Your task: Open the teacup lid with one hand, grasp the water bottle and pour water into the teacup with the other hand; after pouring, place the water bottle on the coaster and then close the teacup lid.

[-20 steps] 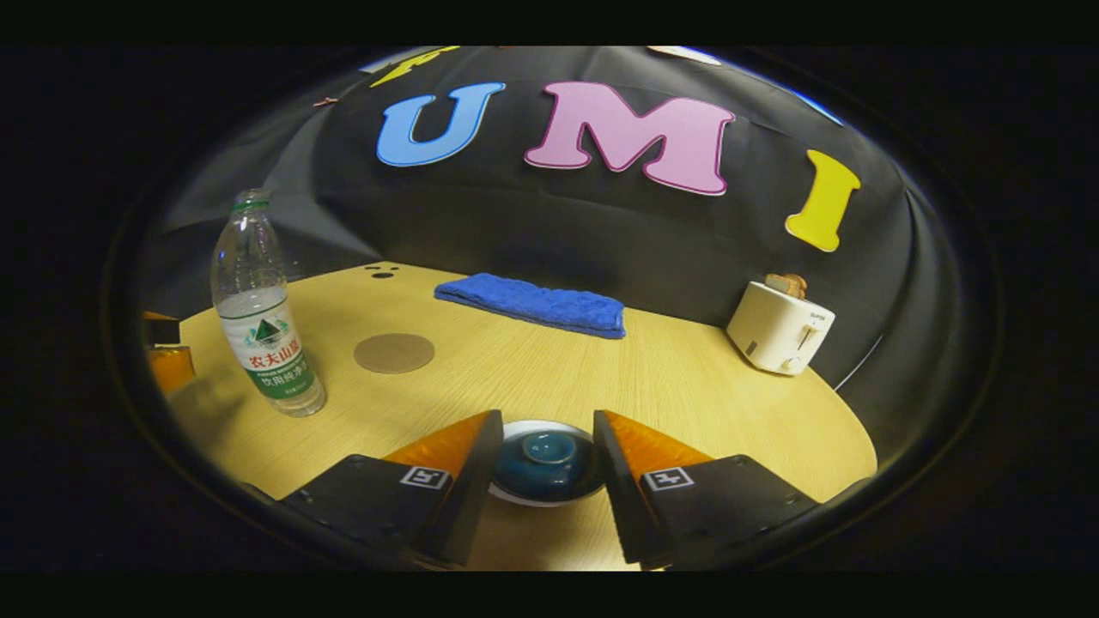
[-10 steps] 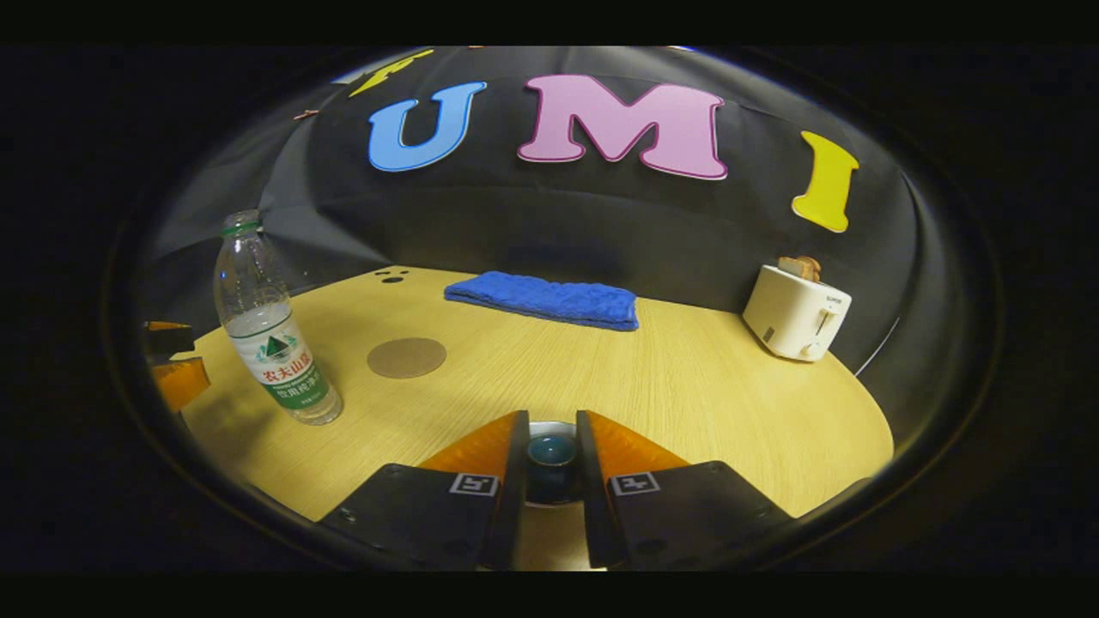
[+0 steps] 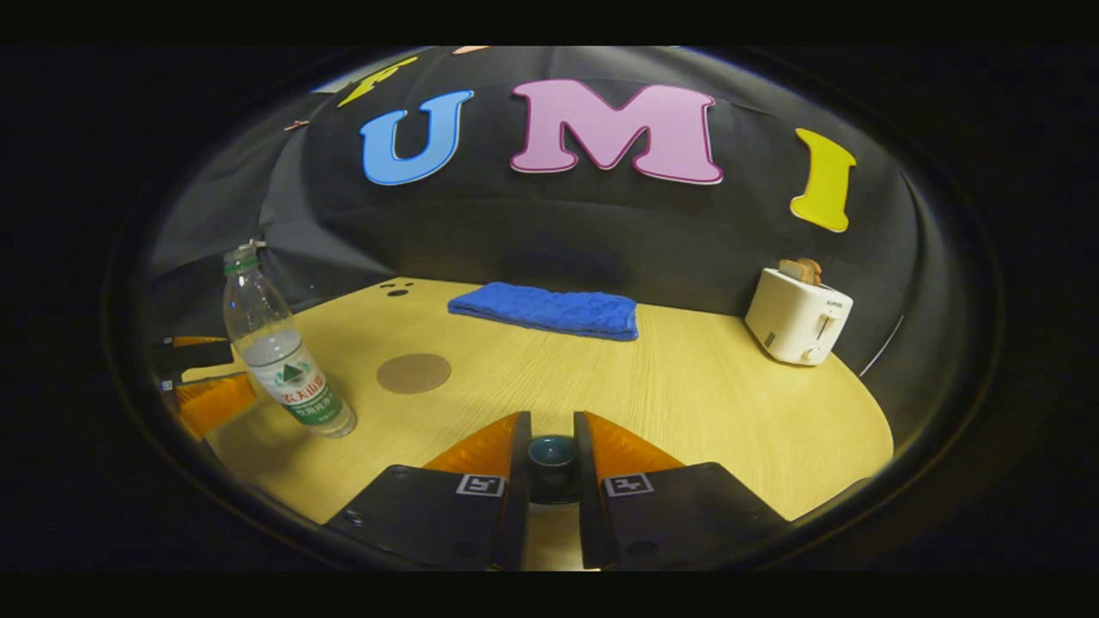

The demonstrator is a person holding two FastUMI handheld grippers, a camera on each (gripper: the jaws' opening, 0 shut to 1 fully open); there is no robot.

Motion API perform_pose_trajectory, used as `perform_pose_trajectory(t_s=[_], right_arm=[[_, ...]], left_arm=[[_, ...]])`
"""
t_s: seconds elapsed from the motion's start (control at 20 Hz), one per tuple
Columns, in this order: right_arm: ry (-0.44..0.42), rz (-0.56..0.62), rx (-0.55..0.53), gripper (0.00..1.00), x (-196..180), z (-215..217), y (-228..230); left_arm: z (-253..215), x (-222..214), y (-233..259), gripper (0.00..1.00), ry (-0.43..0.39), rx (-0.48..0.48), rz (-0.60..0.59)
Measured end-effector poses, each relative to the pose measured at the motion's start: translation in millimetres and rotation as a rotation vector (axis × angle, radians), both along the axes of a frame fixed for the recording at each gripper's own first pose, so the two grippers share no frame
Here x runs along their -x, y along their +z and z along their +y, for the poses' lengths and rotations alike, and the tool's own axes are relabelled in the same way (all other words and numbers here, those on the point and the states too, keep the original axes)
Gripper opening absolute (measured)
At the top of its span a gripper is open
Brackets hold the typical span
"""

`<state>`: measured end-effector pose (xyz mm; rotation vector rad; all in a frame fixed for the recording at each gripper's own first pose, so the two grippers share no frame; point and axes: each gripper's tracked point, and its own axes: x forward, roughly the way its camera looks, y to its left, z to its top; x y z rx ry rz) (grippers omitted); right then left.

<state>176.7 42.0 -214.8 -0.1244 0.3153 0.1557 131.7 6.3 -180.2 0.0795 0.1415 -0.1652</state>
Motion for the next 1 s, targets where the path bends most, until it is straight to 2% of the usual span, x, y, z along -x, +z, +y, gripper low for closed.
perform_pose_trajectory(t_s=[0.05,0.1,0.15,0.2,0.25,0.3,0.55,0.6,0.7,0.85,1.0], right_arm=[[-0.009,-0.011,-0.008,0.27,-1.2,-1.4,5.3],[-0.015,-0.023,-0.016,0.31,-2.4,-2.5,10.4],[-0.023,-0.033,-0.019,0.31,-3.1,-5.3,14.4],[-0.025,-0.035,-0.021,0.27,-4.4,-7.2,15.9],[-0.025,-0.033,-0.019,0.27,-4.7,-8.4,15.6],[-0.027,-0.032,-0.016,0.31,-5.4,-10.3,16.1],[-0.042,-0.043,-0.006,0.31,0.9,-21.0,18.2],[-0.044,-0.045,-0.001,0.27,0.8,-23.2,16.5],[-0.038,-0.029,0.008,0.27,0.3,-24.1,9.6],[-0.034,-0.029,-0.008,0.31,-2.8,-24.0,10.7],[-0.034,-0.034,-0.025,0.31,-5.1,-22.1,12.3]], left_arm=[[-1.5,-5.8,-2.6,0.96,-0.007,-0.003,0.009],[-3.0,-10.5,-4.0,0.96,-0.011,-0.012,0.011],[-2.7,-16.0,-3.7,0.97,-0.011,-0.021,0.006],[-3.1,-21.8,-4.1,0.96,-0.013,-0.023,0.000],[-5.7,-27.6,-5.3,0.96,-0.022,-0.014,-0.001],[-9.0,-32.9,-6.8,0.97,-0.031,-0.002,0.001],[-13.9,-58.9,-7.8,0.96,-0.009,0.043,0.014],[-16.2,-61.6,-6.8,0.95,-0.013,0.057,0.010],[-18.8,-65.4,-5.0,0.93,-0.022,0.066,-0.001],[-18.3,-67.2,-9.0,0.83,-0.011,0.082,0.009],[-17.7,-66.3,-6.7,0.82,-0.008,0.108,-0.002]])
